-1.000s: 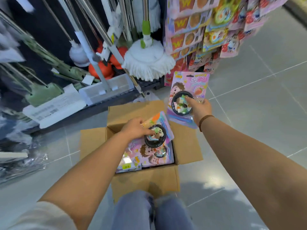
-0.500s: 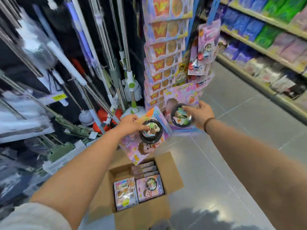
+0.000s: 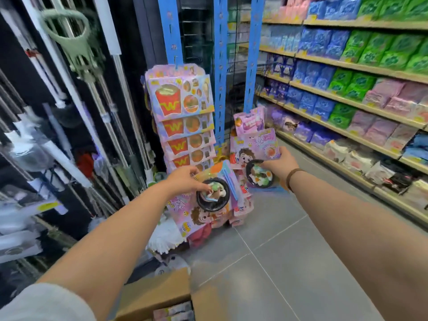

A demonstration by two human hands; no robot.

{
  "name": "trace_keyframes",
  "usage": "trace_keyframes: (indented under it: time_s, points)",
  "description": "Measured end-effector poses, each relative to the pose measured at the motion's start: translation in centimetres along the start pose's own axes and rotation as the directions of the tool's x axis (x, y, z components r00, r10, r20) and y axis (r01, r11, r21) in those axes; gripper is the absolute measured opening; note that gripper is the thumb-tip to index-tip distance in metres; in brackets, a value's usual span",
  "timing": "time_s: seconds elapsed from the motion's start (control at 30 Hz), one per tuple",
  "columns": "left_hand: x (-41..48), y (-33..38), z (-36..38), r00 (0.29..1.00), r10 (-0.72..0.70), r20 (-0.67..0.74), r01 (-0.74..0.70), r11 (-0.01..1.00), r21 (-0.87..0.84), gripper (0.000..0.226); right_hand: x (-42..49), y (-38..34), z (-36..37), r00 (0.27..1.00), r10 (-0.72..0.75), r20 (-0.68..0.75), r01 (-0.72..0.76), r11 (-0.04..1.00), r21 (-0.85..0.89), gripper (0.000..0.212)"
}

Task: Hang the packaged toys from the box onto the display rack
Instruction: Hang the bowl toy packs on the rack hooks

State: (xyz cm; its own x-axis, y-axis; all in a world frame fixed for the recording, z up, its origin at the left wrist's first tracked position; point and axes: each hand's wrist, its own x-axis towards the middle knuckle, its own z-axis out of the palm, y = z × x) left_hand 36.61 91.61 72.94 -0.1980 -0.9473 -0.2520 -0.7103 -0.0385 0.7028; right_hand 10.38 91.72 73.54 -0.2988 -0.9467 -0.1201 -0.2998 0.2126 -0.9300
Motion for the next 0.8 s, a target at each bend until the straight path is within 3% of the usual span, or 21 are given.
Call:
trace_keyframes:
  time_s: [0.13,0.3,0.4,0.47,0.6,0.67,0.73,0.8]
  points:
    - [2.9,4.4,2.7,0.997,-0.058,-0.055,0.059,0.998,0.018,0.055,5.5,-0.7,-4.4,0.993,-0.033,0.111,0.036,0.999,-0.018,0.039]
    - [5.4,7.8,4.2,0.989,-0.096,-0.109,0.098,0.995,0.018,0.056,10.8,-0.6,-5.8,0.972,-0.063,0.225,0.068,0.998,-0.016,0.081]
    - [6.9,8.7,4.6,0.986,-0.116,-0.116,0.12,0.992,0.026,0.044,13.1,-0.2,-5.6,0.966,-0.067,0.25,0.075,0.997,-0.024,0.073]
    - [8.5,8.8,4.7,0.986,-0.123,-0.116,0.126,0.992,0.021,0.048,14.9,-0.1,-5.2,0.955,-0.089,0.283,0.11,0.992,-0.059,0.067]
    - [11.9,8.1,4.7,0.986,-0.12,-0.113,0.121,0.993,0.008,0.065,18.5,-0.1,-3.6,0.923,-0.127,0.364,0.171,0.981,-0.09,0.101]
    - [13.7,7.9,4.4,0.988,-0.118,-0.096,0.116,0.993,-0.031,0.056,20.2,-0.2,-2.6,0.906,-0.133,0.401,0.211,0.965,-0.157,0.102]
    - [15.6,7.3,4.0,0.988,-0.122,-0.09,0.119,0.992,-0.033,0.03,22.1,-0.2,-1.4,0.893,-0.144,0.426,0.269,0.93,-0.252,0.101]
    - [17.4,6.6,3.5,0.986,-0.135,-0.095,0.13,0.99,-0.048,0.028,24.0,-0.4,0.0,0.884,-0.13,0.448,0.295,0.901,-0.32,0.098]
